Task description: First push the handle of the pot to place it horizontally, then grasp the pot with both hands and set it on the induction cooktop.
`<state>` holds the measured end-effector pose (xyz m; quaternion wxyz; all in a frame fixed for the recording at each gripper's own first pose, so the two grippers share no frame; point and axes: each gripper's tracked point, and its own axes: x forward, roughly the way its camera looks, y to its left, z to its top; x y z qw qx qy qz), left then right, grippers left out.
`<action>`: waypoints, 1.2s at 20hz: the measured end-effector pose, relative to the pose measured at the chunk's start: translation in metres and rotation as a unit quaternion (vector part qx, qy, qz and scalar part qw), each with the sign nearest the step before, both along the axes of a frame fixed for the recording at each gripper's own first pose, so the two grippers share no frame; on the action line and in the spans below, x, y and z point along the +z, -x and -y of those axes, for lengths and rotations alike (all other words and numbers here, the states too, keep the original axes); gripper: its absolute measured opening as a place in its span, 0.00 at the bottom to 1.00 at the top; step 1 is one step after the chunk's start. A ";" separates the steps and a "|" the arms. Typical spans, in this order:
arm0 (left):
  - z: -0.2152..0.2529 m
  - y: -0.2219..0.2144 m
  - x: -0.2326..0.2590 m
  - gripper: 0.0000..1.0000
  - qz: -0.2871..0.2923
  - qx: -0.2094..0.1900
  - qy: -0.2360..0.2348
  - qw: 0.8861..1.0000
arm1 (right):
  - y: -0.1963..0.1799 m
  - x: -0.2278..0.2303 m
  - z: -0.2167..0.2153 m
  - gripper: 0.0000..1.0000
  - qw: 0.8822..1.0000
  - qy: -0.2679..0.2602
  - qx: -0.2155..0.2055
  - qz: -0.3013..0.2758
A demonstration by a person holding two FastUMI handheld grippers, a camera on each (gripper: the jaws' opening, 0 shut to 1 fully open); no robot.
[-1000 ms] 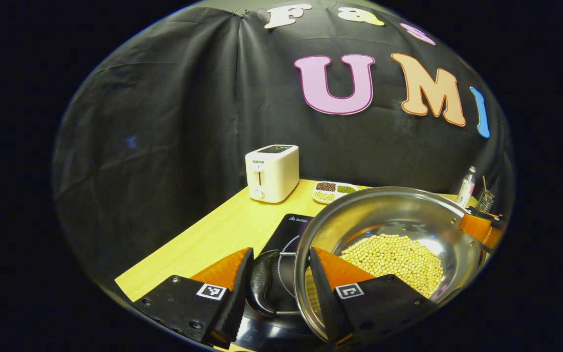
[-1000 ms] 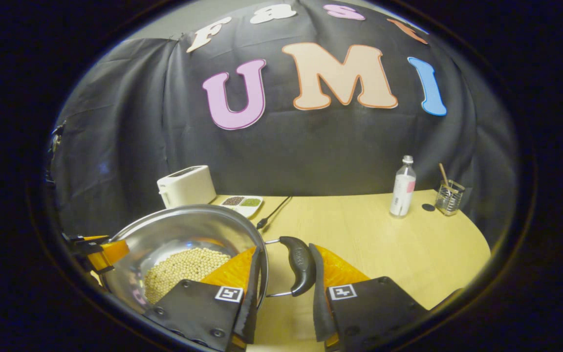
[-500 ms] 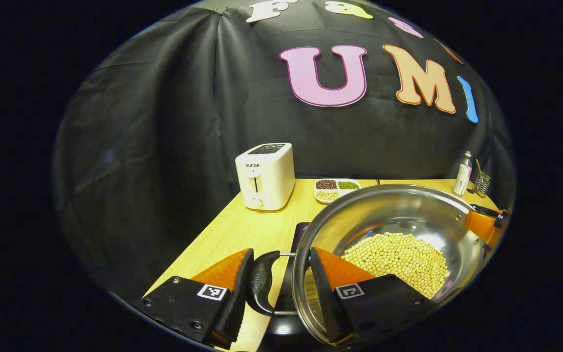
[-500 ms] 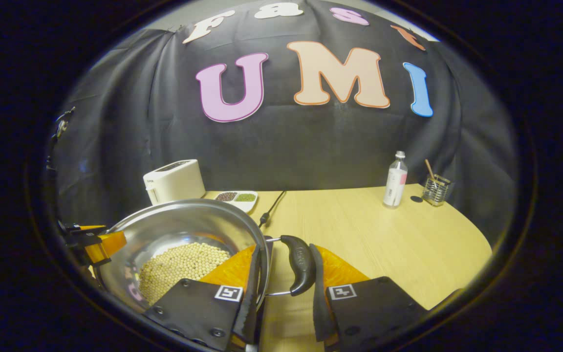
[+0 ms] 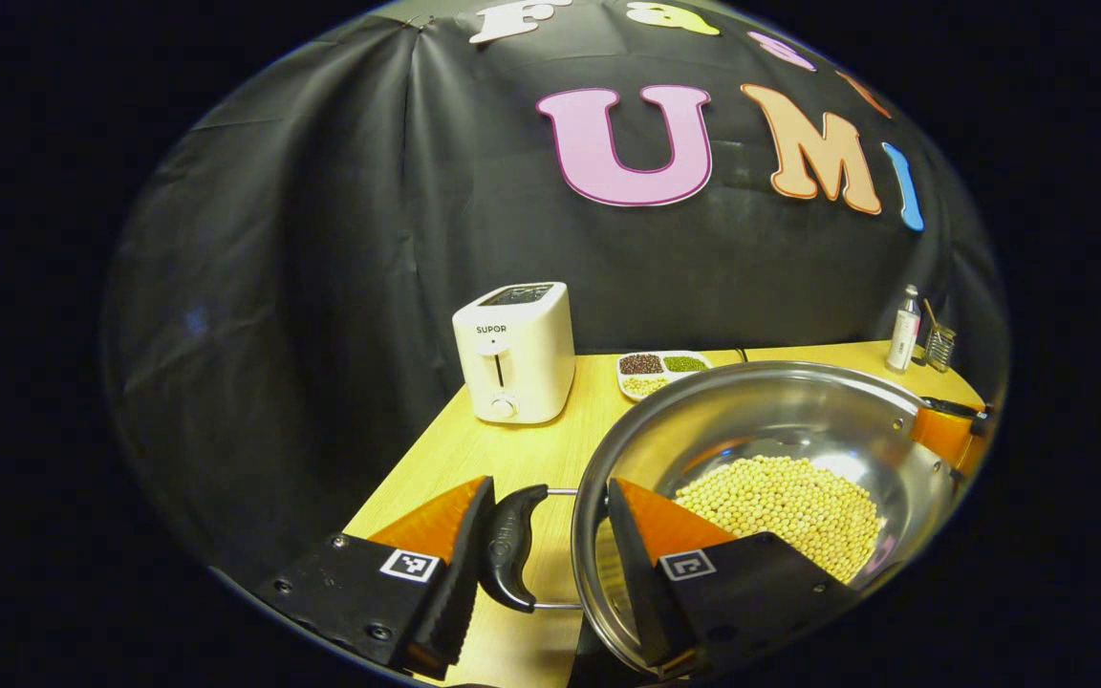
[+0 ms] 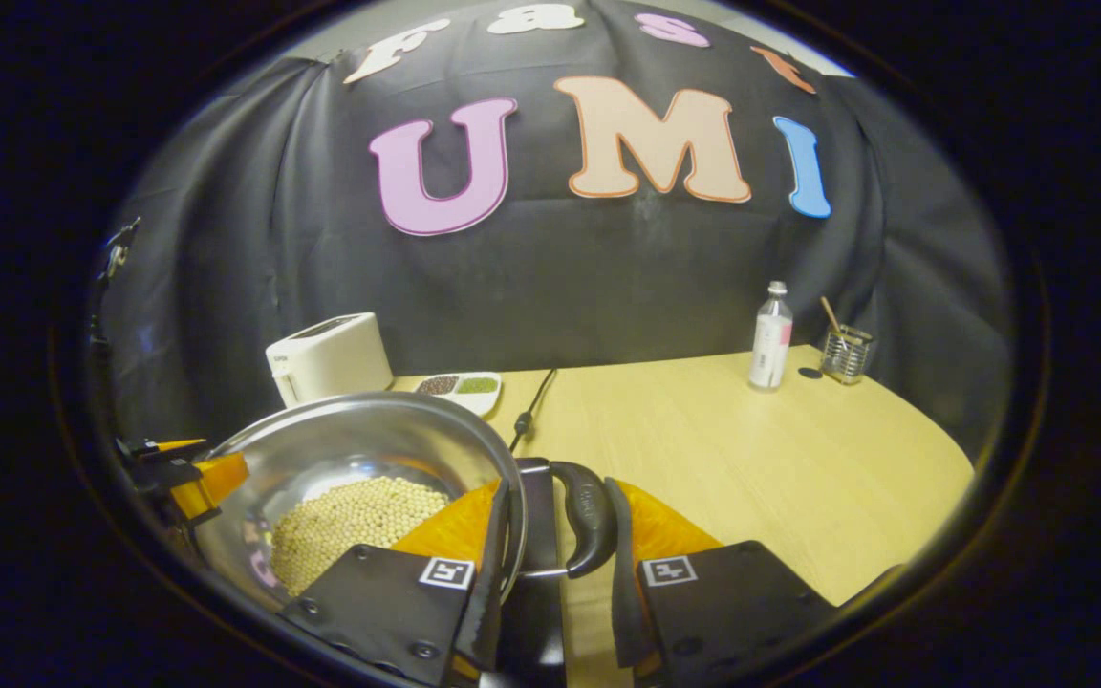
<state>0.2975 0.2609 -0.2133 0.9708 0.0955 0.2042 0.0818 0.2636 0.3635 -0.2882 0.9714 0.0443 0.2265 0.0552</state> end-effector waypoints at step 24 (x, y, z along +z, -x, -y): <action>0.047 0.062 0.110 0.96 0.104 0.034 -0.015 0.994 | 0.029 0.091 0.044 1.00 0.993 0.012 0.056 0.102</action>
